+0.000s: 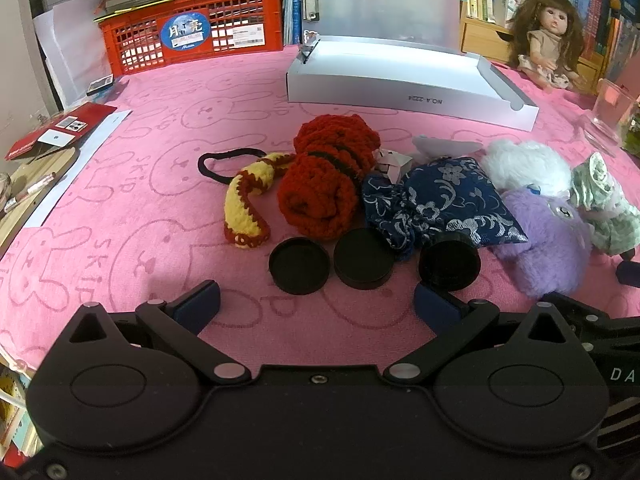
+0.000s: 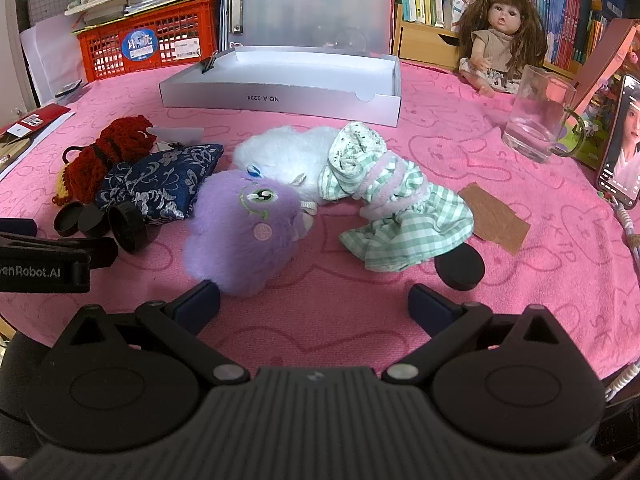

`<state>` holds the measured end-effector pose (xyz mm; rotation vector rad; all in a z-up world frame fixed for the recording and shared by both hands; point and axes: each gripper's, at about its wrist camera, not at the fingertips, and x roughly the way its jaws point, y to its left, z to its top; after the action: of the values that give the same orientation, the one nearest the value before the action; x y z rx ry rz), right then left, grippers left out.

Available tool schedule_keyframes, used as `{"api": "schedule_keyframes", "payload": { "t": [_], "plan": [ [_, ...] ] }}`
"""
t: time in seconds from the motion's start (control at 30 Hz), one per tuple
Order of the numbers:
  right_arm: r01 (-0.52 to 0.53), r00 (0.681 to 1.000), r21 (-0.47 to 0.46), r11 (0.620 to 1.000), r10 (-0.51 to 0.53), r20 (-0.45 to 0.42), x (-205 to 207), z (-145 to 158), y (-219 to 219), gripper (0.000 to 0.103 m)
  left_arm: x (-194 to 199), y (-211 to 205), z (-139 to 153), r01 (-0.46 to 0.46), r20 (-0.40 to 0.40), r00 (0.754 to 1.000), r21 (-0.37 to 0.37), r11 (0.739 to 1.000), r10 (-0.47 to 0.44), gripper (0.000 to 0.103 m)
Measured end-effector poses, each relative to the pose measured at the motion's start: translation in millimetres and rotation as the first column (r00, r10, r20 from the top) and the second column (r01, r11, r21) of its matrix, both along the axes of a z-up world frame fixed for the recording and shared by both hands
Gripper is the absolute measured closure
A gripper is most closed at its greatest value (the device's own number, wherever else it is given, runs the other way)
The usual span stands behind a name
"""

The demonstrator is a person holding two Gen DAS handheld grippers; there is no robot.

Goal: Organize objects
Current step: 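Close left gripper on a black disc while right gripper grasps the purple plush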

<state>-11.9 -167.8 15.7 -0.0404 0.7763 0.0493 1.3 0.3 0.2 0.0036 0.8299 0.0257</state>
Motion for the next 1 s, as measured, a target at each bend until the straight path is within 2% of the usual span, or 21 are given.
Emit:
{"api": "schedule_keyframes", "payload": {
  "t": [0.43, 0.53, 0.67, 0.77, 0.87, 0.93, 1.0],
  "plan": [
    [-0.011, 0.999, 0.000, 1.000, 0.011, 0.037, -6.4, -1.7, 0.0, 0.000, -7.2, 0.9, -3.2, 0.013, 0.035, 0.999, 0.003, 1.000, -0.013, 0.000],
    [-0.069, 0.996, 0.025, 0.997, 0.068, 0.050, -11.1, -1.5, 2.3, 0.000, -10.2, 2.5, -4.3, 0.018, 0.054, 0.998, -0.002, 1.000, -0.018, 0.000],
    [-0.135, 0.988, 0.010, 0.991, 0.134, 0.072, -17.9, -2.0, 13.2, 0.000, -15.5, 1.1, -6.5, 0.003, 0.097, 0.995, 0.000, 1.000, -0.003, 0.000],
    [-0.148, 0.984, 0.007, 0.989, 0.147, 0.103, -20.4, 0.9, 17.1, 0.000, -14.0, 1.3, -2.2, 0.013, 0.083, 0.996, 0.006, 1.000, -0.014, 0.000],
    [-0.142, 0.980, 0.006, 0.990, 0.139, 0.144, -21.9, 6.4, 15.5, 0.005, -17.3, 4.6, 7.7, 0.028, 0.139, 0.990, -0.005, 1.000, -0.027, 0.007],
    [-0.135, 0.978, 0.020, 0.991, 0.130, 0.162, -20.6, 10.8, 10.7, 0.007, -19.7, 7.8, 14.9, 0.027, 0.187, 0.982, -0.027, 0.999, -0.021, 0.007],
    [-0.128, 0.977, 0.030, 0.991, 0.121, 0.174, -19.7, 12.9, 7.4, 0.012, -20.8, 11.4, 21.1, 0.036, 0.222, 0.975, -0.054, 0.998, -0.023, 0.013]
  ]
}}
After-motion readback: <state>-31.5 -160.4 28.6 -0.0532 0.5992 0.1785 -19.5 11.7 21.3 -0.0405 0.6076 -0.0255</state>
